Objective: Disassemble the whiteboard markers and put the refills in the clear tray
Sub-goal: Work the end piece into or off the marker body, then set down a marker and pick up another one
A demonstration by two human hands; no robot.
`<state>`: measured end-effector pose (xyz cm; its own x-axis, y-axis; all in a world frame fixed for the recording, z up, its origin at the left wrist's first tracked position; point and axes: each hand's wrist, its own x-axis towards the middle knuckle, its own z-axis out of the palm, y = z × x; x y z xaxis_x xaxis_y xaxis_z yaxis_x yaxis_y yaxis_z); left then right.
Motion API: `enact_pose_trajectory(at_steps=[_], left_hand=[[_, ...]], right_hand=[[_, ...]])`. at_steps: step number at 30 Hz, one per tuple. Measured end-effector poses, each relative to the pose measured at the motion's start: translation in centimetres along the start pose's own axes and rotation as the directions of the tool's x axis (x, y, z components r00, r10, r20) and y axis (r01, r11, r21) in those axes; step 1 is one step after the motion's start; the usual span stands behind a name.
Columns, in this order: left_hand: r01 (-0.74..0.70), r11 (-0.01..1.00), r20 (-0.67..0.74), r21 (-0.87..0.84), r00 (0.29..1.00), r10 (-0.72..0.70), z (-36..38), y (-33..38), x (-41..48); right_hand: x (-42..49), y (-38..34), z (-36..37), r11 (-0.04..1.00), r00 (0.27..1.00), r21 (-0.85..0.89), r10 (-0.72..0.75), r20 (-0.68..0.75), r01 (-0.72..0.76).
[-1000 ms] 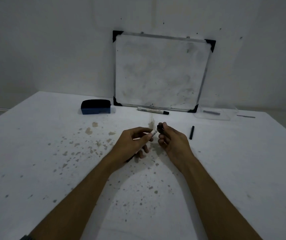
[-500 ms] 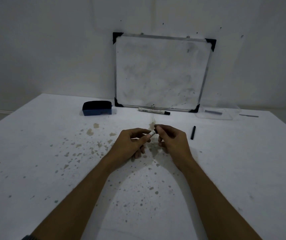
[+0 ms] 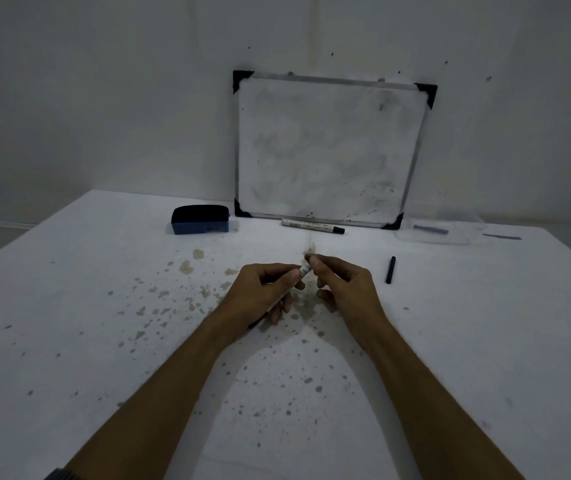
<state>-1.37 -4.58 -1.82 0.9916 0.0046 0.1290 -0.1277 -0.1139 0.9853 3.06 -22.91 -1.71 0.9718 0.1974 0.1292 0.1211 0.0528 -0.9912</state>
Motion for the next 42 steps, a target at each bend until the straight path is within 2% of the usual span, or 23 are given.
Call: enact_pose_trajectory(at_steps=[4, 8, 11, 16, 17, 18, 20, 22, 23, 26, 31, 35, 38, 42], left_hand=[[0.080, 0.994, -0.074, -0.071, 0.994, -0.085, 0.3, 0.4, 0.8], [0.117, 0.957, -0.224, -0.264, 0.958, -0.179, -1.0, 0.9, 1.4], [0.144, 0.933, -0.277, -0.329, 0.930, -0.241, -2.8, 1.2, 1.3], [0.150, 0.909, -0.282, -0.389, 0.920, -0.272, -4.3, 1.8, 1.1], [0.151, 0.930, -0.307, -0.336, 0.916, -0.259, -4.6, 2.0, 1.1], [0.160, 0.964, -0.365, -0.210, 0.903, -0.229, -5.1, 2.1, 1.1], [0.196, 0.970, -0.510, 0.143, 0.855, -0.097, -6.9, 1.9, 0.7], [0.259, 0.875, -0.570, 0.408, 0.821, 0.023, -9.6, 1.4, 0.1], [0.313, 0.793, -0.569, 0.522, 0.820, 0.051, -11.1, 0.7, -0.3], [0.397, 0.527, -0.492, 0.751, 0.869, 0.047, -14.2, -2.0, -1.9], [0.356, 0.394, -0.423, 0.847, 0.901, 0.097, -14.5, -4.3, -2.6], [0.346, 0.405, -0.418, 0.846, 0.903, 0.102, -14.6, -4.1, -2.5], [0.340, 0.433, -0.420, 0.835, 0.902, 0.103, -14.4, -3.8, -2.8], [0.313, 0.504, -0.429, 0.805, 0.894, 0.131, -13.1, -1.9, -3.2]], right_hand=[[-0.4, -0.2, 0.7, 0.997, 1.000, -0.080, -0.022, -0.014, 0.021], [-1.5, -0.2, 3.0, 0.943, 0.996, -0.321, -0.086, 0.028, 0.090], [-2.6, 0.1, 5.6, 0.923, 0.997, -0.382, -0.020, 0.078, 0.048], [-1.3, -0.1, 8.9, 0.905, 0.999, -0.424, 0.029, 0.044, -0.007], [-1.0, -0.1, 9.2, 0.913, 0.998, -0.407, 0.051, 0.041, -0.030], [-0.7, -0.2, 9.6, 0.921, 0.996, -0.385, 0.084, 0.032, -0.065], [0.4, -0.6, 10.1, 0.912, 0.991, -0.395, 0.134, 0.019, -0.116], [2.1, -1.1, 10.8, 0.875, 0.993, -0.473, 0.121, 0.005, -0.104], [2.9, -1.4, 11.2, 0.850, 0.995, -0.519, 0.103, -0.004, -0.090], [5.0, -1.8, 12.7, 0.763, 0.998, -0.644, 0.067, -0.009, -0.057], [6.6, -1.2, 15.4, 0.656, 0.991, -0.747, 0.130, -0.029, -0.108], [6.7, -0.3, 16.4, 0.626, 0.991, -0.772, 0.123, -0.044, -0.112], [6.5, -0.5, 16.3, 0.651, 0.983, -0.740, 0.173, -0.067, -0.166], [5.5, -0.7, 14.7, 0.771, 0.976, -0.610, 0.219, -0.013, -0.181]])
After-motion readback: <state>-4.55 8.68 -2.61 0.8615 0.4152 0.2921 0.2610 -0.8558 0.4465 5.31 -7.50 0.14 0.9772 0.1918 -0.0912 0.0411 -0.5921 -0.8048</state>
